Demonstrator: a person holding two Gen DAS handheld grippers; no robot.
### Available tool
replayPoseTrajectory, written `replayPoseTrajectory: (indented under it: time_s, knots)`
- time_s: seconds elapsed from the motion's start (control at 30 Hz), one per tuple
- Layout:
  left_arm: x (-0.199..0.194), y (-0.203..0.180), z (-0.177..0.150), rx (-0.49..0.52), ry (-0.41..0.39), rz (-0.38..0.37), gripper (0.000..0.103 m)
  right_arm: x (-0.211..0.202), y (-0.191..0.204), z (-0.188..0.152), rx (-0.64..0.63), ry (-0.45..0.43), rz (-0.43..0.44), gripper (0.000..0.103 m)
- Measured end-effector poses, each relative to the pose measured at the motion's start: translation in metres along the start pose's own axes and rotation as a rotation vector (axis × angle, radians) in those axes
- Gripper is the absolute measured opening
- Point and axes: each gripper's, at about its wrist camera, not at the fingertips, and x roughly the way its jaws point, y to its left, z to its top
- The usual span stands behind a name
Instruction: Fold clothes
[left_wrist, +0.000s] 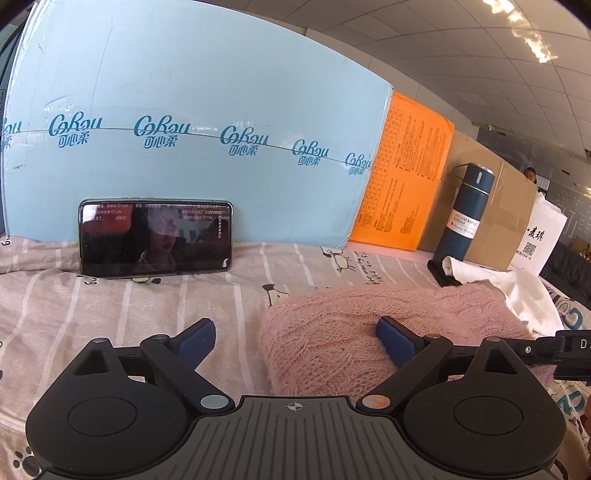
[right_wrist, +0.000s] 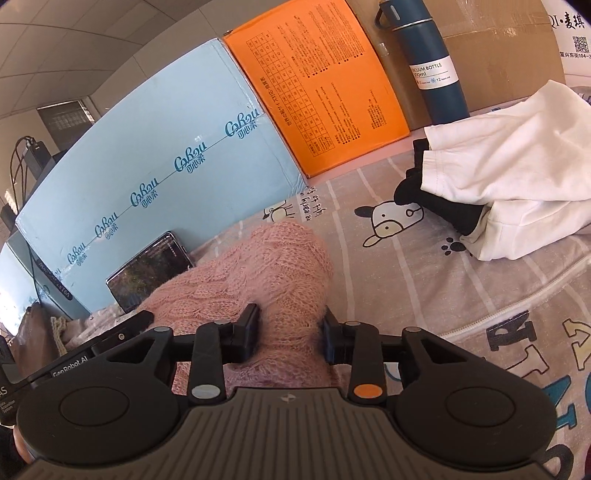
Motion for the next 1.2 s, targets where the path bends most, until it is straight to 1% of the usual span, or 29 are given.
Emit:
replayPoseTrajectory:
  time_s: [0.1,0.17,0.33,0.43,0.57,0.6,0.67,0.7,0.77,0.83,1.07,1.13,1.2]
  knots:
    - [-0.002,-0.002,0.002,0.003,-0.004,0.002,0.096,0.005,0.001,0.000,-0.019,0.003,-0.041,0.037]
    - [-0.009,-0.007,0.004,0.043,-0.020,0.006,0.096,0.006,0.002,-0.001,-0.026,0.004,-0.062,0.041]
    - [0.001,-0.008,0.000,0.084,0.046,0.045,0.097,0.010,0.003,-0.003,-0.040,0.005,-0.099,0.052]
    - [0.007,-0.007,-0.005,0.068,0.073,0.054,0.099,0.011,0.003,-0.005,-0.049,0.007,-0.116,0.057]
    - [-0.005,-0.003,0.002,0.007,0.052,0.027,0.098,0.007,0.000,-0.003,-0.032,0.004,-0.098,0.061]
    - [-0.009,0.000,0.004,-0.023,0.045,0.010,0.098,0.004,-0.002,-0.003,-0.020,0.002,-0.084,0.062]
    - [-0.016,0.006,0.006,-0.093,0.044,-0.042,0.098,-0.002,-0.006,-0.001,0.016,0.007,-0.049,0.070]
    - [-0.020,0.009,0.008,-0.128,0.044,-0.068,0.098,-0.004,-0.008,0.001,0.040,0.019,-0.027,0.071]
    - [-0.021,0.014,0.006,-0.193,0.079,-0.136,0.098,-0.010,-0.014,0.002,0.086,0.044,0.015,0.078]
    - [-0.019,0.018,0.003,-0.244,0.124,-0.193,0.098,-0.012,-0.019,0.001,0.122,0.072,0.041,0.081]
    - [0.001,0.021,-0.015,-0.307,0.233,-0.269,0.098,-0.009,-0.029,-0.005,0.222,0.162,0.095,0.083]
    - [0.006,0.022,-0.020,-0.322,0.252,-0.280,0.098,-0.005,-0.029,-0.006,0.235,0.168,0.112,0.086]
    - [0.008,0.022,-0.022,-0.328,0.245,-0.285,0.098,-0.002,-0.027,-0.004,0.242,0.165,0.126,0.087]
